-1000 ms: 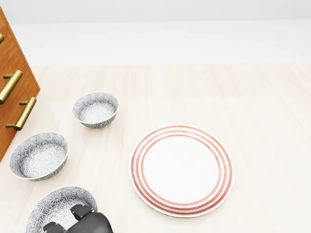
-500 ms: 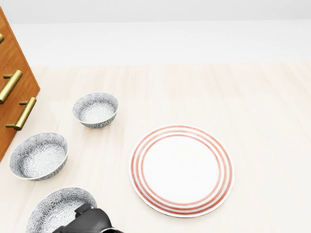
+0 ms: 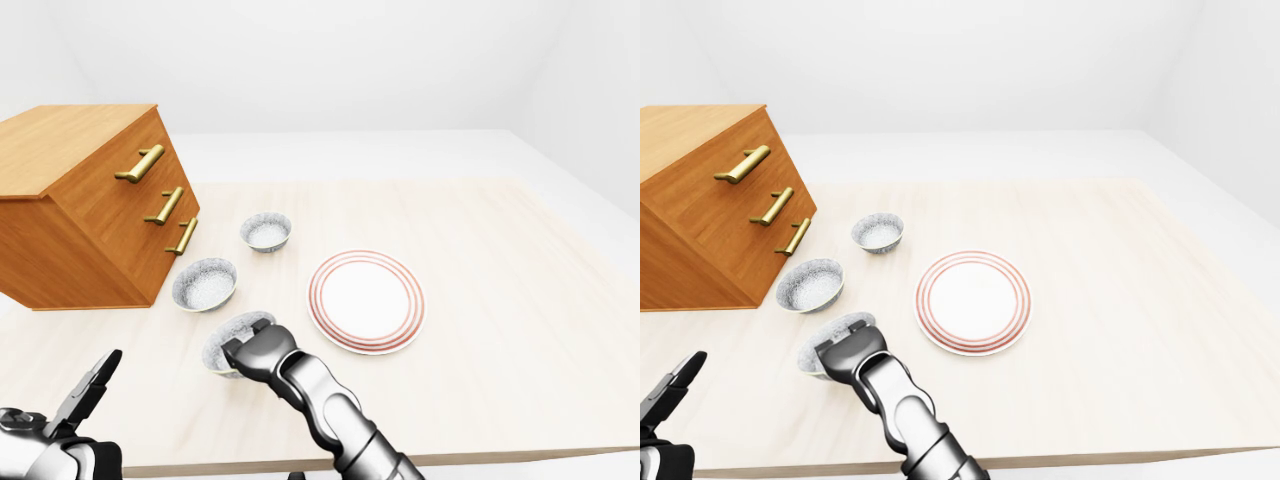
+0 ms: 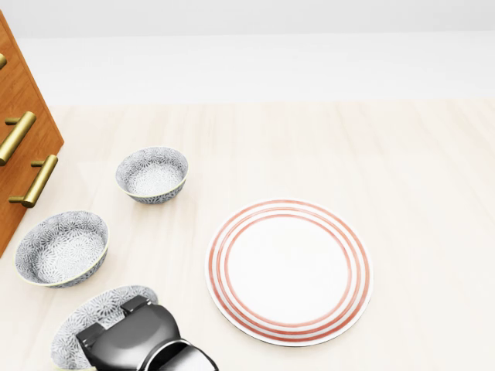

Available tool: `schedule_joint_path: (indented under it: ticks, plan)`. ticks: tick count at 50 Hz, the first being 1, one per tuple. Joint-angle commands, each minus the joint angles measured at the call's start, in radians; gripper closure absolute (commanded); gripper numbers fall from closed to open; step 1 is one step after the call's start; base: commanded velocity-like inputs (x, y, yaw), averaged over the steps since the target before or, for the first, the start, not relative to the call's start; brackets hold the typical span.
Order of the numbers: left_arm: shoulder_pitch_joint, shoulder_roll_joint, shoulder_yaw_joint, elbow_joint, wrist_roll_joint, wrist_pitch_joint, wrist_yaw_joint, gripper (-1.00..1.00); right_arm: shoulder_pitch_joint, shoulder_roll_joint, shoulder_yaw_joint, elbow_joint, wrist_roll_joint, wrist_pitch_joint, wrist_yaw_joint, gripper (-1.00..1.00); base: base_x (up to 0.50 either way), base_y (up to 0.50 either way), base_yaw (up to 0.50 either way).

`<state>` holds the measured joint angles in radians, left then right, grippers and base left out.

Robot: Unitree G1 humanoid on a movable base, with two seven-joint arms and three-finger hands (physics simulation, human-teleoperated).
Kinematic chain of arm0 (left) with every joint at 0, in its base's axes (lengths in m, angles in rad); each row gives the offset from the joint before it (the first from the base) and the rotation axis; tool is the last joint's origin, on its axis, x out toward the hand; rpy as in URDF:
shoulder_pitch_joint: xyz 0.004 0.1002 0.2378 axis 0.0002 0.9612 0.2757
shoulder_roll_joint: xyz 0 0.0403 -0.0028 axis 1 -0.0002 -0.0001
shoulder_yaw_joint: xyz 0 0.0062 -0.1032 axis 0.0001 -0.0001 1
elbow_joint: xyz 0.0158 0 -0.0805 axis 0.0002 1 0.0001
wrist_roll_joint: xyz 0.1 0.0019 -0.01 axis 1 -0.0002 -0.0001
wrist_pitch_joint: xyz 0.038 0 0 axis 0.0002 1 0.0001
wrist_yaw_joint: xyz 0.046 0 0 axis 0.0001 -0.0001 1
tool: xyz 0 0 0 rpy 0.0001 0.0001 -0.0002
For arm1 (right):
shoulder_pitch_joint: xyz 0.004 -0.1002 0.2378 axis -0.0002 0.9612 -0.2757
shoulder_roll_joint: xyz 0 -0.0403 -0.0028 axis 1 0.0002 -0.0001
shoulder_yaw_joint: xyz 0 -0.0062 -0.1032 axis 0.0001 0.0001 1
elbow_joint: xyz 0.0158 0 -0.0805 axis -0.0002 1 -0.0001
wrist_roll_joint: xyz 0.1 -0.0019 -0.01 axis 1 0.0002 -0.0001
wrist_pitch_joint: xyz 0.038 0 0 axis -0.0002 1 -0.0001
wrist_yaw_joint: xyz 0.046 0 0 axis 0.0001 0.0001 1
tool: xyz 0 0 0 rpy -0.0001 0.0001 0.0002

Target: Put the bowl at the front on the plate.

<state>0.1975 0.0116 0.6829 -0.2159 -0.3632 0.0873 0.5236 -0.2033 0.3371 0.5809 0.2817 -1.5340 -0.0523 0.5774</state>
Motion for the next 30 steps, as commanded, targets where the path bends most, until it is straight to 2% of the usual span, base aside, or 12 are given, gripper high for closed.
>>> schedule_joint_path:
  ticks: [1,6,7,8,9,20,25,30]
  plan:
    - [0.003,-0.002,0.003,-0.013,-0.001,0.000,0.000,-1.00,0.007,-0.020,-0.022,-0.081,-0.050,0.013,-0.033,1.00,0.00,0.00,0.00]
    - [0.001,-0.001,0.002,-0.002,0.001,0.000,0.000,-1.00,0.024,-0.031,-0.017,-0.127,-0.037,0.027,-0.059,1.00,0.00,0.00,0.00]
    - [0.000,-0.002,0.001,-0.001,0.001,0.000,0.000,-1.00,0.023,-0.029,-0.011,-0.133,-0.114,0.097,-0.032,1.00,0.00,0.00,0.00]
    - [0.001,-0.002,0.001,-0.003,0.001,0.000,0.000,-1.00,0.024,-0.036,-0.020,-0.144,-0.037,0.035,-0.063,1.00,0.00,0.00,0.00]
    - [0.000,-0.001,0.001,0.000,0.002,0.000,0.000,-1.00,0.030,-0.038,-0.011,-0.165,-0.061,0.053,-0.046,1.00,0.00,0.00,0.00]
    - [-0.001,0.000,-0.001,0.005,0.004,0.000,0.000,-1.00,0.067,-0.080,-0.001,-0.353,-0.130,0.098,0.003,1.00,0.00,0.00,0.00]
    - [0.002,0.000,-0.002,-0.001,0.006,0.000,0.000,-1.00,0.070,-0.095,-0.008,-0.424,-0.166,0.105,0.033,1.00,0.00,0.00,0.00]
    - [-0.001,-0.001,-0.006,0.010,0.013,0.000,0.000,-1.00,0.075,-0.106,-0.017,-0.480,-0.201,0.098,0.048,1.00,0.00,0.00,0.00]
